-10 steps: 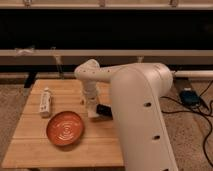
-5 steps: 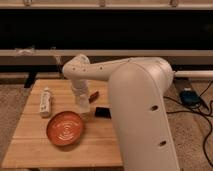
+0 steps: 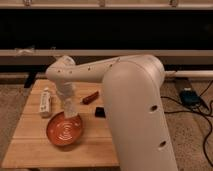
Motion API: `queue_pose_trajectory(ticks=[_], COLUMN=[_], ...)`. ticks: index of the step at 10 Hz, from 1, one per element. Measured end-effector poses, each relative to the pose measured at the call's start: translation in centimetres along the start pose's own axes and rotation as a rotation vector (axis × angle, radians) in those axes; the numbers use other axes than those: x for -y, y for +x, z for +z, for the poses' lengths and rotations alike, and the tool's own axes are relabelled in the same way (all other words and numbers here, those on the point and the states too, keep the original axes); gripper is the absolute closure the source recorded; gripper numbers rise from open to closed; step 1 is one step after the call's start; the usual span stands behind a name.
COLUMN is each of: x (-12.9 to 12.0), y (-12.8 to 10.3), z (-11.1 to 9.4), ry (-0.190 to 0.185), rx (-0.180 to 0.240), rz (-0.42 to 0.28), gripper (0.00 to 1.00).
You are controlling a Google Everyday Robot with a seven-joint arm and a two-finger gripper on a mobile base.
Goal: Place the white sponge in the ceramic bowl
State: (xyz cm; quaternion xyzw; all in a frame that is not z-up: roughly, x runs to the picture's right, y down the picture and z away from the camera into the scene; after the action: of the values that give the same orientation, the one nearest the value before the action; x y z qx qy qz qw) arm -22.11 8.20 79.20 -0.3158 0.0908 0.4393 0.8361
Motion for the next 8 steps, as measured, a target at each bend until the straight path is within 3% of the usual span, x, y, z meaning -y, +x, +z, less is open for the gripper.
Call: queue_pose_trajectory(ticks=[1,3,5,8], x=[-1.9,-4.4,-5.0,-5.3], y=[0.2,1.1,2.2,2.9], z=[0.1,0.6,0.7,0.2], ry=[-0.022,-0.059,-0.080,-0.096], rx=[-0.009,-0.035,-0.055,-0.048], rz=[-0.023,-0.045,-0.051,-0.054], gripper=[0.98,0.80,0.57,0.30])
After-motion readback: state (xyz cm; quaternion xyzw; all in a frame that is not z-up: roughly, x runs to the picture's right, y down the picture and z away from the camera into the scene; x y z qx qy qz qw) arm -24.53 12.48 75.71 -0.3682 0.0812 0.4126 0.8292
